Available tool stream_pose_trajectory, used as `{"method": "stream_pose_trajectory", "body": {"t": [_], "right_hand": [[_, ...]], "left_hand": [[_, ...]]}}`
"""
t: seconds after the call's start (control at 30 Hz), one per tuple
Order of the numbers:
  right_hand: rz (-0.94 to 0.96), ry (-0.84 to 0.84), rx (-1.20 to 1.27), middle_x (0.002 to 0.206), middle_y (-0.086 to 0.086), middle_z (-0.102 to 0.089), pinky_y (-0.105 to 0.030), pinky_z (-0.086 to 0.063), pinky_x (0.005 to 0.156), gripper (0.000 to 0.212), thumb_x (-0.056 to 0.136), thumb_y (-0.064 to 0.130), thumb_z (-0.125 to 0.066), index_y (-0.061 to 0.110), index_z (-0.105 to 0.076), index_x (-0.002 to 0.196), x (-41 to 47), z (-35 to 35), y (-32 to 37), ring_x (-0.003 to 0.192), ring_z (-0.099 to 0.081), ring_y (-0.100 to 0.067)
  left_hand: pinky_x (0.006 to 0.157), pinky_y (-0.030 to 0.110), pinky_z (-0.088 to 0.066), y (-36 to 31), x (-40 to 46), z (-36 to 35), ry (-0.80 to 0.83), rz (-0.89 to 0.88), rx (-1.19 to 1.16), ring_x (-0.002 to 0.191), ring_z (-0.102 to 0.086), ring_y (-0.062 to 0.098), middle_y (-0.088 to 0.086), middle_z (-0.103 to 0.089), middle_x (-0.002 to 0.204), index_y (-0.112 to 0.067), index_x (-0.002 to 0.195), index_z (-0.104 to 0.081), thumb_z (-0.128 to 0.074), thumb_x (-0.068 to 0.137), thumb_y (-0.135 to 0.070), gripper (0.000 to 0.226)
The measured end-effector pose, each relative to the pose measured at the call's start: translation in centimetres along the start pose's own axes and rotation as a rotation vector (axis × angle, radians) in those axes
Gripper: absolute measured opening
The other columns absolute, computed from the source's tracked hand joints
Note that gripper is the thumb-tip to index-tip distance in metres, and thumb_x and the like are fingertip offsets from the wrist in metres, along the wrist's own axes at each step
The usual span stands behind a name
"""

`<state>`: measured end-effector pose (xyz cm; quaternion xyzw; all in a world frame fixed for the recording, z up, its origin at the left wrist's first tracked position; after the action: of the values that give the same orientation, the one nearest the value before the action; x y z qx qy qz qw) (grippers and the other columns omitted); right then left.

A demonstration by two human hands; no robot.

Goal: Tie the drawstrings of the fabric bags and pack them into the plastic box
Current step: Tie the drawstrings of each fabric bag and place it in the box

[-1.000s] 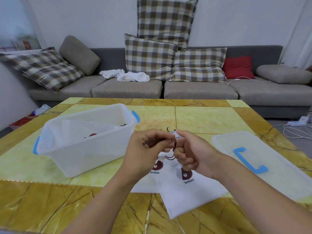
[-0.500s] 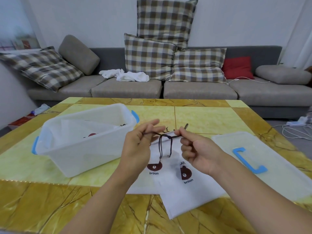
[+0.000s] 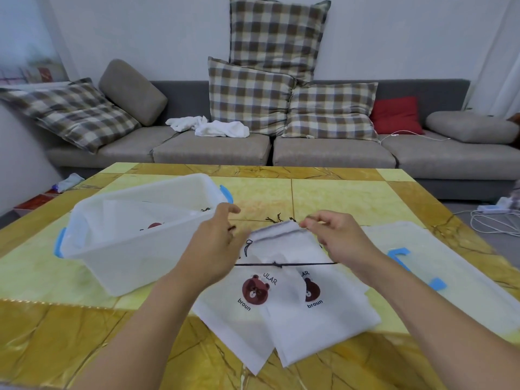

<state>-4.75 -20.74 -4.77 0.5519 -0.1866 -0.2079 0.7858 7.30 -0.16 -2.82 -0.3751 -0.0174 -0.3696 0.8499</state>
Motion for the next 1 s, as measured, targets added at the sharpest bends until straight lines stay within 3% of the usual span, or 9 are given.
{"method": "stream_pose_trajectory", "body": {"t": [0.07, 0.13, 0.2, 0.33, 0.43, 0.63, 0.73, 0.83, 1.0], "right_hand": [[0.119, 0.134, -0.292, 0.065, 0.012, -0.043, -0.023, -0.033, 0.055, 0.028, 0.087, 0.050, -0.071, 0.039, -0.064, 0.112, -0.8, -1.4, 0.9, 0.058, -0.040, -0.010], [0.186, 0.218, -0.650, 0.085, 0.020, -0.054, -0.024, -0.044, 0.069, 0.047, 0.072, 0.071, -0.072, 0.047, -0.058, 0.110, -1.5, -2.2, 0.8, 0.078, -0.053, -0.001], [0.232, 0.243, -0.855, 0.097, 0.017, -0.053, -0.026, -0.046, 0.076, 0.044, 0.069, 0.075, -0.070, 0.043, -0.061, 0.098, -1.6, -2.7, 0.6, 0.091, -0.054, -0.003], [0.246, 0.247, -0.830, 0.094, 0.014, -0.054, -0.027, -0.045, 0.078, 0.019, 0.084, 0.055, -0.072, 0.037, -0.066, 0.080, -1.2, -2.7, 0.3, 0.092, -0.053, -0.003], [0.244, 0.287, -0.767, 0.097, 0.013, -0.056, -0.031, -0.046, 0.085, 0.015, 0.089, 0.046, -0.070, 0.035, -0.066, 0.080, -0.9, -2.7, 0.0, 0.092, -0.053, -0.002], [0.253, 0.350, -0.539, 0.140, 0.020, -0.044, -0.031, -0.029, 0.109, 0.013, 0.095, 0.036, -0.065, 0.031, -0.070, 0.084, -1.1, -3.6, 0.0, 0.133, -0.034, -0.003], [0.321, 0.290, -0.467, 0.125, 0.016, -0.058, -0.030, -0.039, 0.103, 0.022, 0.095, 0.037, -0.064, 0.022, -0.072, 0.082, -1.0, -3.7, 1.0, 0.119, -0.052, -0.003], [0.310, 0.242, -0.446, 0.090, 0.010, -0.067, -0.037, -0.049, 0.087, 0.024, 0.098, 0.033, -0.062, 0.024, -0.066, 0.077, -1.1, -3.6, 1.3, 0.089, -0.061, -0.010], [0.230, 0.245, -0.324, 0.064, 0.004, -0.048, -0.033, -0.033, 0.059, 0.023, 0.100, 0.024, -0.057, 0.017, -0.064, 0.079, -1.4, -3.7, 1.3, 0.058, -0.038, -0.015]], "left_hand": [[0.065, 0.032, -0.046, 0.1, -0.4, -1.1, 0.118, -0.063, 0.159, 0.067, -0.056, 0.011, -0.010, -0.051, 0.075, -0.037, 0.125, -0.032, -0.067, 0.087, -0.048, 0.053], [0.068, 0.031, -0.044, -0.2, -0.6, -1.2, 0.161, -0.102, 0.309, 0.073, -0.056, 0.011, -0.013, -0.044, 0.090, -0.039, 0.112, -0.039, -0.070, 0.078, -0.062, 0.051], [0.064, 0.025, -0.041, -0.2, -0.4, -1.4, 0.197, -0.120, 0.416, 0.072, -0.052, 0.005, -0.012, -0.041, 0.095, -0.035, 0.091, -0.051, -0.068, 0.073, -0.070, 0.043], [0.063, 0.025, -0.037, 0.2, -0.3, -2.3, 0.309, -0.111, 0.439, 0.071, -0.046, 0.004, -0.009, -0.041, 0.095, -0.033, 0.078, -0.064, -0.064, 0.086, -0.061, 0.028], [0.075, 0.026, -0.038, 0.2, -0.4, -2.7, 0.320, -0.117, 0.222, 0.082, -0.046, 0.005, -0.009, -0.044, 0.097, -0.034, 0.072, -0.063, -0.059, 0.094, -0.050, 0.027], [0.104, 0.027, -0.034, -2.4, -1.4, -2.2, 0.273, -0.203, -0.242, 0.129, -0.043, -0.008, -0.026, -0.056, 0.124, -0.031, 0.070, -0.069, -0.061, 0.096, -0.042, 0.029], [0.097, 0.023, -0.045, -3.4, -2.0, -2.8, 0.316, -0.163, -0.437, 0.110, -0.063, 0.001, -0.008, -0.075, 0.105, -0.021, 0.075, -0.068, -0.058, 0.100, -0.029, 0.029], [0.082, 0.027, -0.046, -2.9, -1.9, -2.6, 0.282, -0.098, -0.421, 0.083, -0.064, 0.011, 0.008, -0.074, 0.093, -0.026, 0.085, -0.072, -0.055, 0.101, -0.033, 0.024], [0.083, 0.030, -0.047, -2.0, -1.5, -2.1, 0.219, -0.039, -0.407, 0.083, -0.065, 0.003, -0.006, -0.075, 0.085, -0.019, 0.086, -0.073, -0.054, 0.102, -0.023, 0.025]]}}
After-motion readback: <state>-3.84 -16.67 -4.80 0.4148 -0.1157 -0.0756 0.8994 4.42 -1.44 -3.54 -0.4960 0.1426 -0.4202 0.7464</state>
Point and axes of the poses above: each hand's wrist, its own x-axis towards the middle knuckle, its own z-axis out of the back of the hand, y = z × x, the point moved 6 cm from there along x, towards the middle knuckle
